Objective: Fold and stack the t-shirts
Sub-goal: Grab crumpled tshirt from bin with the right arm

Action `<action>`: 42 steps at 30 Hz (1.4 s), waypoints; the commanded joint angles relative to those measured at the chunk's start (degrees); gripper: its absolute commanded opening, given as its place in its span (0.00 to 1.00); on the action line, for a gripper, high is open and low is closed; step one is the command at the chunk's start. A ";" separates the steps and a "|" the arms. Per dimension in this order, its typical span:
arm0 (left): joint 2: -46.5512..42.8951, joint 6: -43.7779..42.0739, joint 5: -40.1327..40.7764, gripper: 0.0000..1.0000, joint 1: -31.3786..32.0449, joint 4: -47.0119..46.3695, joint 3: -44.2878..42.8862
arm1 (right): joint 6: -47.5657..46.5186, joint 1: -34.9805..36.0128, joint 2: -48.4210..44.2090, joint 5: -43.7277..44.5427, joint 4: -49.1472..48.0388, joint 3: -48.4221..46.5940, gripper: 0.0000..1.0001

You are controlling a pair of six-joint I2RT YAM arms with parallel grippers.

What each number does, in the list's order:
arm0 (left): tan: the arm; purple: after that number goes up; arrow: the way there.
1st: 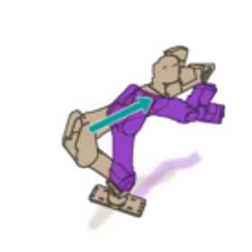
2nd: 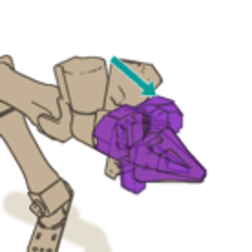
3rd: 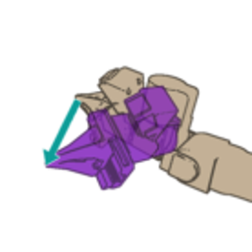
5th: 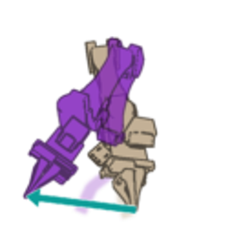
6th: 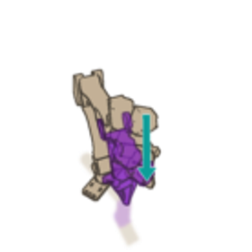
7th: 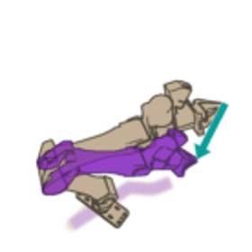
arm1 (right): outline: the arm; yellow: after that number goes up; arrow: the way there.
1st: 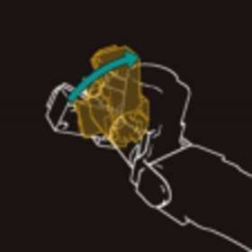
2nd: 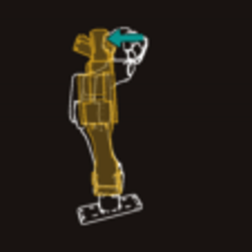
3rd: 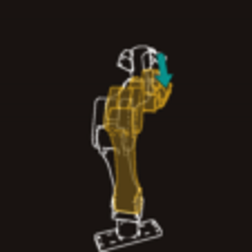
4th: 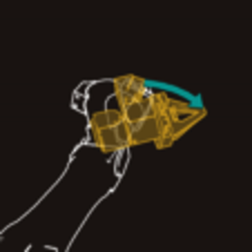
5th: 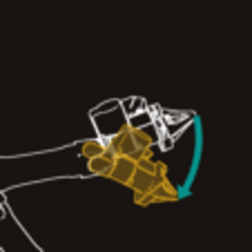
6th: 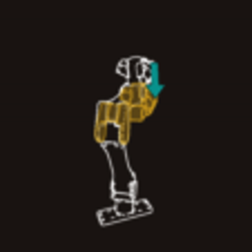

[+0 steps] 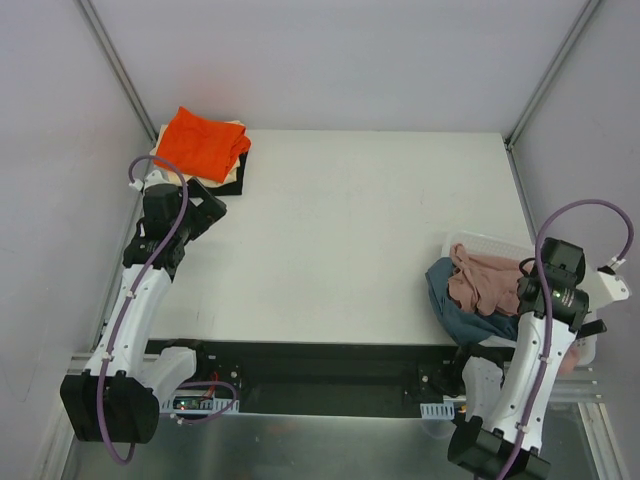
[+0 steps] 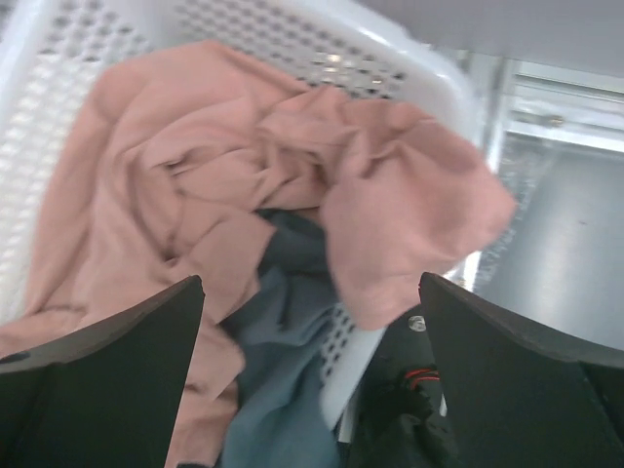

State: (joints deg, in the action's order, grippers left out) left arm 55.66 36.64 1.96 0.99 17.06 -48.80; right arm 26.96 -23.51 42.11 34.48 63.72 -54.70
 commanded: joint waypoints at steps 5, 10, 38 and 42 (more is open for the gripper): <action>0.85 -0.78 -2.57 0.99 -0.64 0.08 -2.27 | -1.12 -6.81 4.82 3.69 2.11 3.90 0.97; 0.68 -1.05 -2.75 0.99 -0.64 0.08 -2.09 | -2.44 -10.50 8.42 -1.34 -3.86 6.35 0.93; -4.15 -0.61 -0.90 0.99 -0.64 0.08 -0.69 | -13.43 -11.12 8.74 -44.91 -21.36 -36.32 0.01; -5.91 0.27 -0.55 0.99 -0.64 0.08 -0.34 | -10.45 -9.46 18.25 -60.18 -28.01 -55.55 0.01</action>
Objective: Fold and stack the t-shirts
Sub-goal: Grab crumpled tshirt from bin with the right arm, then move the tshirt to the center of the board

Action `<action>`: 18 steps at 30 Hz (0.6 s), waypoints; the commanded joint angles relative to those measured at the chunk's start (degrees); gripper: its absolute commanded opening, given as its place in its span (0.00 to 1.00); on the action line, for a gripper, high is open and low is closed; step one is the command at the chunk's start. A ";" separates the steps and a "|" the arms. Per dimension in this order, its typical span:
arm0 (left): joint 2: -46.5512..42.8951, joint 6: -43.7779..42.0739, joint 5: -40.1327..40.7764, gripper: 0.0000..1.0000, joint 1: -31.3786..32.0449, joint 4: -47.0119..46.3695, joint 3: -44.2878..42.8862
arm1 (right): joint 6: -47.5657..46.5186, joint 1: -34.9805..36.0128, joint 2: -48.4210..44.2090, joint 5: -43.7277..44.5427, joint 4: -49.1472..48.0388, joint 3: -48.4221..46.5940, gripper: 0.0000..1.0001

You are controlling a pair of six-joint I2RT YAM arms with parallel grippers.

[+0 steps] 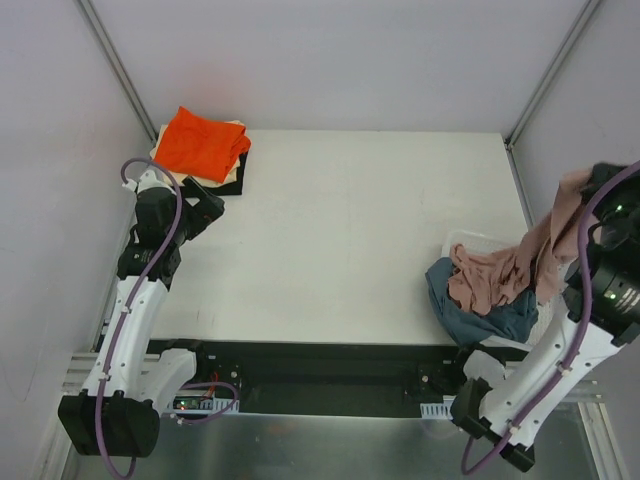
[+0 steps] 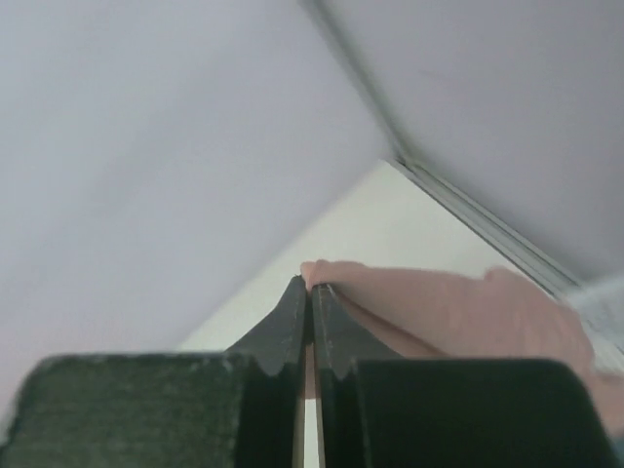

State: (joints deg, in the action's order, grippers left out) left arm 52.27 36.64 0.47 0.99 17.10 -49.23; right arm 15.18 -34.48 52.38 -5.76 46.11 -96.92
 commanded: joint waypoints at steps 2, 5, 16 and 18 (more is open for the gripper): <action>-3.22 0.53 0.94 0.99 -0.64 0.04 0.36 | 4.24 4.67 12.28 -22.97 -15.32 -17.49 0.01; -3.49 0.62 -0.03 0.99 -0.64 0.04 0.10 | 3.46 13.54 17.74 -22.20 -23.76 -24.78 0.01; -5.34 0.62 -3.55 0.99 -0.64 0.04 1.07 | -4.89 49.75 38.58 -12.97 -36.05 -38.70 0.01; -5.51 1.06 -3.81 0.99 -0.64 0.04 1.77 | -5.95 55.10 40.68 -8.32 -39.85 -36.50 0.01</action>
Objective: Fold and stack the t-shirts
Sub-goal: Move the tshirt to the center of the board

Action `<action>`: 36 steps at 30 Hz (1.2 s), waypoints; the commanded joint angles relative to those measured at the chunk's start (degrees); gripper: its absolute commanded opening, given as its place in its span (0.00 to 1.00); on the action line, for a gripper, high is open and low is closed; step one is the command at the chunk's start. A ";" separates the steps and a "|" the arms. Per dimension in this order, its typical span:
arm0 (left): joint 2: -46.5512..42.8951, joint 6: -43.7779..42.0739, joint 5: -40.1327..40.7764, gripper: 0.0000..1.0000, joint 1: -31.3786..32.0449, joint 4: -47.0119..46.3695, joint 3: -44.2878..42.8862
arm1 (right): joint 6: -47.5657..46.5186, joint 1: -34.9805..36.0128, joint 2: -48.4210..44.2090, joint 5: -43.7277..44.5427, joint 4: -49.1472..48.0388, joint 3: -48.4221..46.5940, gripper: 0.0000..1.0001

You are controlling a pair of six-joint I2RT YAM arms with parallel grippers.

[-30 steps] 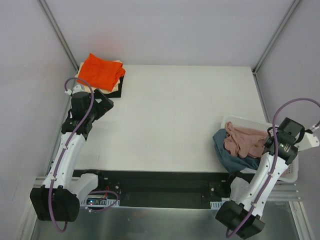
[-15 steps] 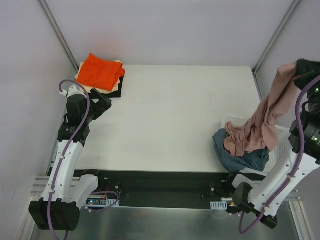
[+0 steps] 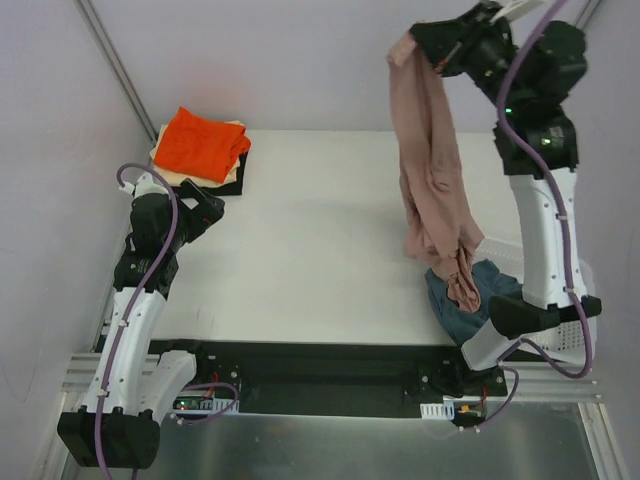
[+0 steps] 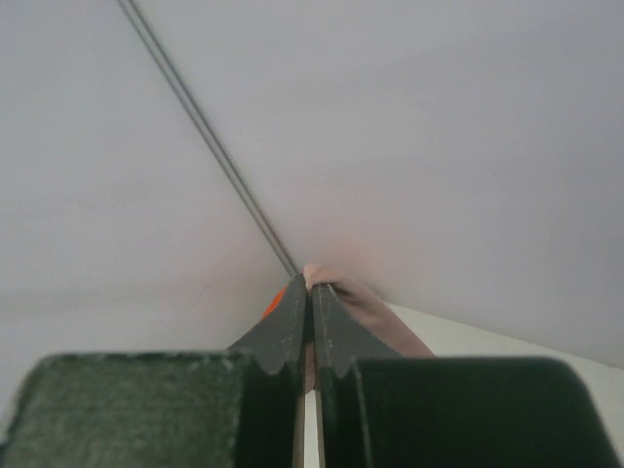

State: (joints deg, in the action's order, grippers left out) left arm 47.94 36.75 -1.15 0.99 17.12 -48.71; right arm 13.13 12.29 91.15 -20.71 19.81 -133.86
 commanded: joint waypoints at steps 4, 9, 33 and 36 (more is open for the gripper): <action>-1.10 1.92 -3.68 0.99 -0.64 0.01 2.65 | -7.76 15.64 6.92 13.92 -21.03 1.24 0.01; 0.13 2.01 -6.14 0.99 -0.64 0.01 3.18 | -10.22 22.93 18.07 16.66 -21.22 -8.94 0.01; 5.66 2.98 -9.83 0.99 -0.64 -0.07 4.77 | -5.56 28.75 28.91 13.41 -6.91 22.42 0.27; 8.55 2.54 -12.56 0.99 -0.64 -0.16 3.54 | -10.30 28.75 26.55 16.12 2.91 22.85 0.79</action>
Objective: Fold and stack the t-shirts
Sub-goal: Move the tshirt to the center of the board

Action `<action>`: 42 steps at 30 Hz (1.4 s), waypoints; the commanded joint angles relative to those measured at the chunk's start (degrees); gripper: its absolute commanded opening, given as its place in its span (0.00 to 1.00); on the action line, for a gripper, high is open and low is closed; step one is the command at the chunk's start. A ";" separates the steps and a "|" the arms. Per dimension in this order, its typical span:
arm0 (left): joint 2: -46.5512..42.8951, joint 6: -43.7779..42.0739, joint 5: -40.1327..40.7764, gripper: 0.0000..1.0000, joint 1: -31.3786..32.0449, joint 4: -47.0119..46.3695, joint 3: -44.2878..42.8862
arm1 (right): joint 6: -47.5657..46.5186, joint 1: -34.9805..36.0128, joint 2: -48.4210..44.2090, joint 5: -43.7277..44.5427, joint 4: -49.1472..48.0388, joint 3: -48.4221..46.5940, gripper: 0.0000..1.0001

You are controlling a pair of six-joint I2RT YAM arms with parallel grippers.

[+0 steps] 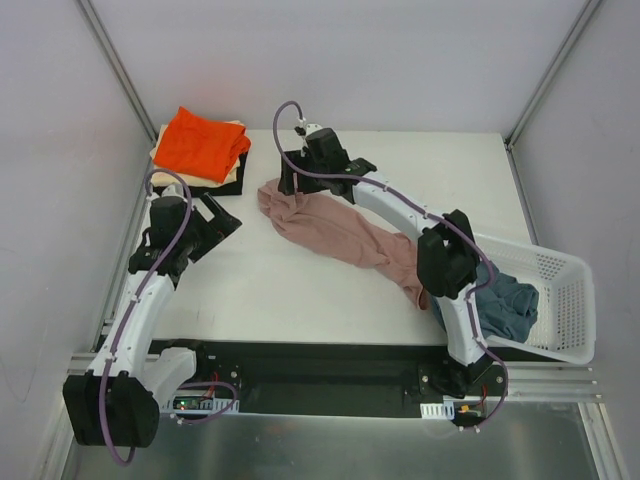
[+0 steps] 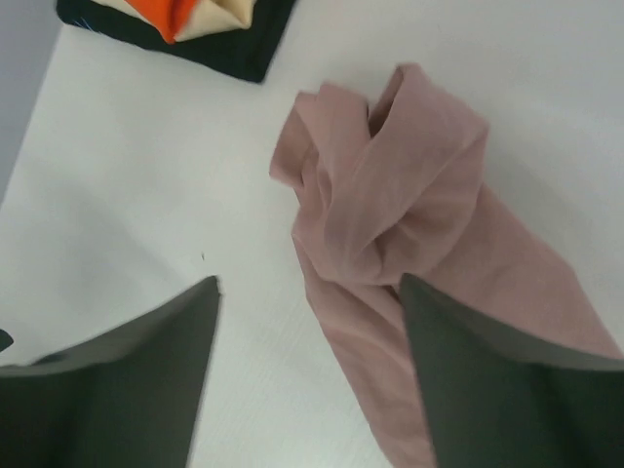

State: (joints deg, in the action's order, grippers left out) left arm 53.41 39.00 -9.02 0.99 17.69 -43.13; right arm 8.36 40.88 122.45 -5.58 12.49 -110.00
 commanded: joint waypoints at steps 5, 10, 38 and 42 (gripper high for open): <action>9.33 -0.51 -5.93 0.99 2.15 -1.70 -6.07 | -5.99 -1.94 -16.51 12.77 14.14 10.04 0.97; 18.64 -4.02 -3.47 0.99 9.36 -2.31 -15.28 | -1.34 -8.17 -26.72 13.95 21.08 21.64 0.97; 64.04 -15.72 16.03 0.00 19.57 14.03 -52.94 | -0.54 -14.34 -44.58 22.02 25.30 40.65 0.97; 55.60 -11.68 23.42 0.00 19.48 13.95 -44.51 | -2.55 -14.25 -44.06 19.04 25.13 40.47 0.97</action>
State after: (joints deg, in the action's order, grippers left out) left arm 119.66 23.31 4.95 20.64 28.73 -93.65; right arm 7.22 26.61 80.09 15.14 37.21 -69.36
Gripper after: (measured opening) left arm 0.019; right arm 0.969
